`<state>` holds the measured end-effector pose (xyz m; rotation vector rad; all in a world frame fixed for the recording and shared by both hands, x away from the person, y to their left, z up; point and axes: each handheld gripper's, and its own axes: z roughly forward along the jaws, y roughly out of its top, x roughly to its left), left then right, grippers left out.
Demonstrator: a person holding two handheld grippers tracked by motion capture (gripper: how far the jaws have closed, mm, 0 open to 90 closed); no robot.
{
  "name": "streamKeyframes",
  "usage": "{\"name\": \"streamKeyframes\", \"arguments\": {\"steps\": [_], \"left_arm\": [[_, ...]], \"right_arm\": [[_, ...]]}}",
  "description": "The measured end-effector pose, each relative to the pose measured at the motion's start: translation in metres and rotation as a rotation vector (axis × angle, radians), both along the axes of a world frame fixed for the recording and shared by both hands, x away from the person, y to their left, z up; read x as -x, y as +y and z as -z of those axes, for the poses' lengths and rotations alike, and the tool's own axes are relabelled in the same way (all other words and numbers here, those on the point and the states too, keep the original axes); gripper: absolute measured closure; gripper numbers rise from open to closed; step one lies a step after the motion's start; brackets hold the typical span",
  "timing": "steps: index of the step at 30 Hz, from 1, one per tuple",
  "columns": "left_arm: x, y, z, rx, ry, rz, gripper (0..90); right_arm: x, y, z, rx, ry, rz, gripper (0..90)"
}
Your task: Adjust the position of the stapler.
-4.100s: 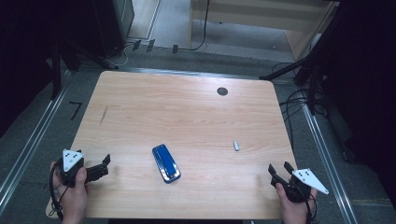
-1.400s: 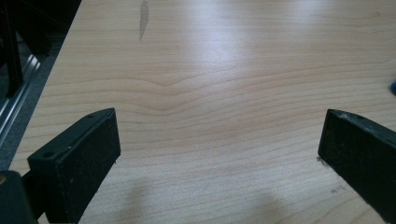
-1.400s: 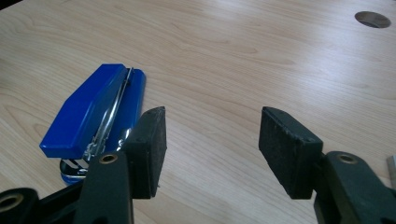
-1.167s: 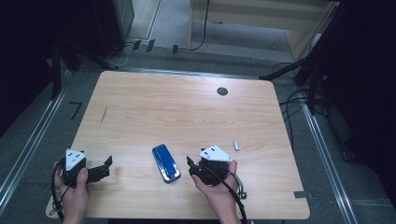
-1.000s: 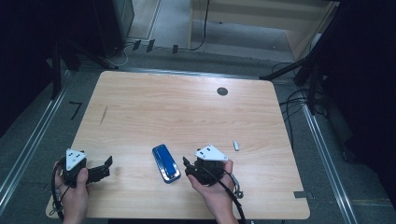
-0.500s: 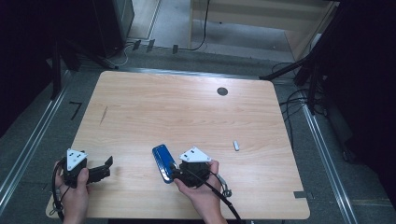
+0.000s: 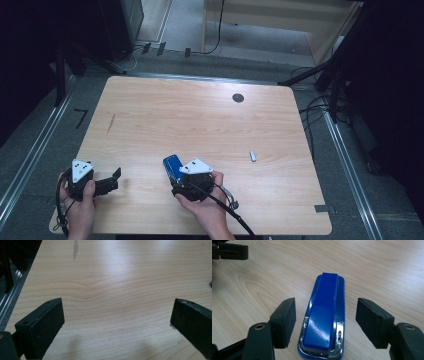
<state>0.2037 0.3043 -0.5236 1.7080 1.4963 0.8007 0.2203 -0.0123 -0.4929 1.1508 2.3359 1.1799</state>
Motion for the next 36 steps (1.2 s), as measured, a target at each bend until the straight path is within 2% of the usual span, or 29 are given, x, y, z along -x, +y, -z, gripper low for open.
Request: {"name": "streamKeyframes", "arguments": {"steps": [6, 14, 19, 25, 29, 36], "left_arm": [[0.0, 0.0, 0.0, -0.005, 0.002, 0.001, 0.0], [0.0, -0.001, 0.0, -0.007, 0.004, 0.002, 0.0], [0.0, -0.001, 0.0, -0.005, 0.005, 0.003, 0.0], [0.0, -0.001, 0.0, -0.004, 0.005, 0.003, 0.0], [0.0, -0.001, 0.0, -0.006, 0.006, 0.005, 0.0], [0.0, -0.001, 0.0, -0.006, 0.005, 0.007, 0.0]], "right_arm": [[-0.003, 0.008, 0.008, 0.028, 0.019, 0.001, 34.6], [-0.007, 0.014, 0.018, 0.052, 0.033, -0.004, 42.7], [-0.01, 0.017, 0.023, 0.055, 0.034, 0.017, 45.4], [-0.014, 0.02, 0.028, 0.063, 0.01, 0.039, 50.9], [-0.015, 0.023, 0.032, 0.068, 0.004, 0.018, 56.4], [-0.015, 0.026, 0.033, 0.077, -0.022, 0.016, 57.1]]}}
